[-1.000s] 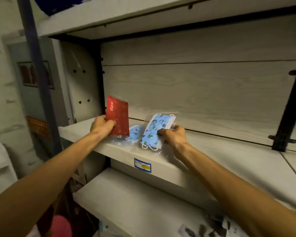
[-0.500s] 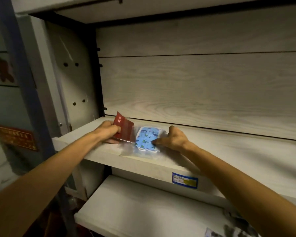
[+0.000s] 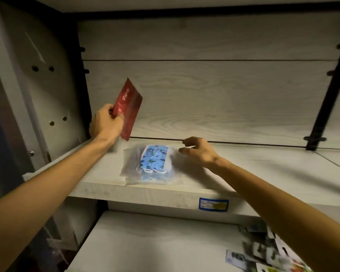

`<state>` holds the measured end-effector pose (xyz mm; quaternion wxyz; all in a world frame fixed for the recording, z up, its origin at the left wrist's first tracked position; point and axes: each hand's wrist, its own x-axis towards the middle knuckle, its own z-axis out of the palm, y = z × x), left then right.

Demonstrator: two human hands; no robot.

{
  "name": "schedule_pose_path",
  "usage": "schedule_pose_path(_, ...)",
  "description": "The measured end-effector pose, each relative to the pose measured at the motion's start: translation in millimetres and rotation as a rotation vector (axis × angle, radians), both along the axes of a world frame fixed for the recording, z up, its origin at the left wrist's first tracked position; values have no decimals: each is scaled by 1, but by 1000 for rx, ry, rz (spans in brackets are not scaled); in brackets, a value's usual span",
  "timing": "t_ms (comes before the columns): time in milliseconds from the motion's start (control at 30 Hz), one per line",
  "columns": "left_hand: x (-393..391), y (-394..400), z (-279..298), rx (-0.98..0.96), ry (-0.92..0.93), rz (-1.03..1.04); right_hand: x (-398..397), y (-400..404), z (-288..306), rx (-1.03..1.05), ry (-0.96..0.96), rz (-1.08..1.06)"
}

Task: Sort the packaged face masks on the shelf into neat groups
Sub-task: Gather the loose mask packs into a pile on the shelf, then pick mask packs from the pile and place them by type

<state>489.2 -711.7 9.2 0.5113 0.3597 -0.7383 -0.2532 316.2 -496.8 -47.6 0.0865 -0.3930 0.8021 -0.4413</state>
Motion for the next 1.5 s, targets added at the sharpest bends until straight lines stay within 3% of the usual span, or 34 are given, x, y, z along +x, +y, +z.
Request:
schedule_pose_path(67, -12, 14, 9, 68, 61, -135, -6, 14, 2, -29, 10, -52)
schedule_pose_path(167, -36, 50, 5, 340, 151, -485, -14, 39, 4, -74, -2, -141)
schedule_pose_path(333, -75, 110, -25, 498, -18, -728, -29, 87, 0, -121, -45, -232)
schedule_pose_path(467, -102, 148, -43, 324, -267, -801, -44, 129, -7, -69, -1, -333)
schedule_pose_path(700, -122, 183, -70, -223, -708, -580, -58, 183, -14, 159, 172, -346)
schedule_pose_path(867, -113, 206, -67, -353, -700, -487, -52, 212, -11, 436, 422, -307)
schedule_pose_path(967, -104, 233, -57, -393, -716, -458, -45, 239, -8, 508, 474, -248)
schedule_pose_path(1233, -88, 364, -57, -575, -806, -452, -28, 372, -9, 402, 673, -37)
schedule_pose_path(1500, -121, 524, -53, -767, -716, -643, -47, 554, -17, 454, 797, -170)
